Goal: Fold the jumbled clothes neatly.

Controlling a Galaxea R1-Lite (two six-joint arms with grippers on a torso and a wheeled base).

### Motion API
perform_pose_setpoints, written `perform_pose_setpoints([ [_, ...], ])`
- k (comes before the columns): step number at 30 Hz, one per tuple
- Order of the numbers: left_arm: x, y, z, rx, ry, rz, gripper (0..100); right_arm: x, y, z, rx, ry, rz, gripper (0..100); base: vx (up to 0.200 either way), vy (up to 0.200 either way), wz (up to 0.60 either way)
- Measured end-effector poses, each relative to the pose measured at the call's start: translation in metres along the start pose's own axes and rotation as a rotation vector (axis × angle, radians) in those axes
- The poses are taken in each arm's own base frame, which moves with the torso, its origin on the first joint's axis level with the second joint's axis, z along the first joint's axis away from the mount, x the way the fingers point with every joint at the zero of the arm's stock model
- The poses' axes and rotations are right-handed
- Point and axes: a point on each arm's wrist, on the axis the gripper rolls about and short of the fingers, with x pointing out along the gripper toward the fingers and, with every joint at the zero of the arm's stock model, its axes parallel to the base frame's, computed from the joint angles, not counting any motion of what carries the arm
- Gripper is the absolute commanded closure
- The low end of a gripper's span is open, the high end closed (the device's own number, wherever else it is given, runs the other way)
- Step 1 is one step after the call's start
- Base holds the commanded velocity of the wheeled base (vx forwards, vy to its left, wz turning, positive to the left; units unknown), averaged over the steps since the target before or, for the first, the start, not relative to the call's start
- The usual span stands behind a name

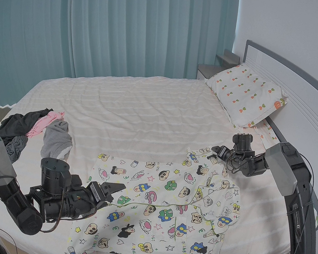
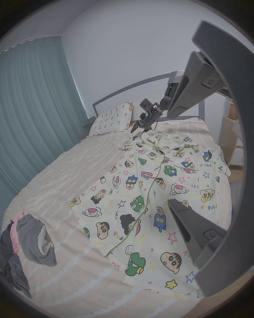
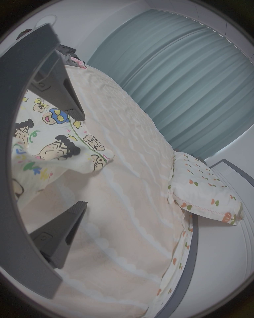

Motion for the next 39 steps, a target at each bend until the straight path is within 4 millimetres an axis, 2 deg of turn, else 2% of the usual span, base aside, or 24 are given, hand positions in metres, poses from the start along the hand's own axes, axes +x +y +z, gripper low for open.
perform_pose_setpoints([
  [4,0.000,0.000,0.000,0.000,-0.001,0.002,0,-0.013,-0.007,0.000,0.020,0.017,-0.043,0,0.000,0.000,0.00],
  [8,-0.001,0.001,-0.001,-0.002,0.002,0.006,0,-0.035,-0.011,-0.005,0.048,0.042,-0.059,0,0.000,0.000,0.00],
  [15,-0.001,0.004,-0.003,-0.004,0.005,0.016,0,-0.094,-0.004,-0.017,0.096,0.045,-0.018,0,-0.171,0.000,0.00],
  [21,-0.002,0.006,-0.004,-0.002,0.007,0.019,0,-0.149,0.004,-0.037,0.098,0.059,0.037,0,-0.200,0.000,0.00],
  [30,-0.005,0.013,-0.004,0.064,0.009,0.041,0,-0.229,-0.007,-0.074,0.103,0.093,0.186,0,-0.200,0.000,0.00],
  [32,-0.006,0.015,-0.004,0.092,0.009,0.052,0,-0.245,-0.010,-0.080,0.104,0.094,0.224,0,0.000,0.000,0.00],
  [36,-0.010,0.024,-0.004,0.199,0.015,0.088,0,-0.269,-0.016,-0.091,0.100,0.123,0.265,0,0.000,0.000,0.00],
  [39,-0.015,0.036,-0.004,0.295,0.045,0.155,0,-0.278,-0.018,-0.095,0.096,0.147,0.268,0,0.000,0.000,0.00],
])
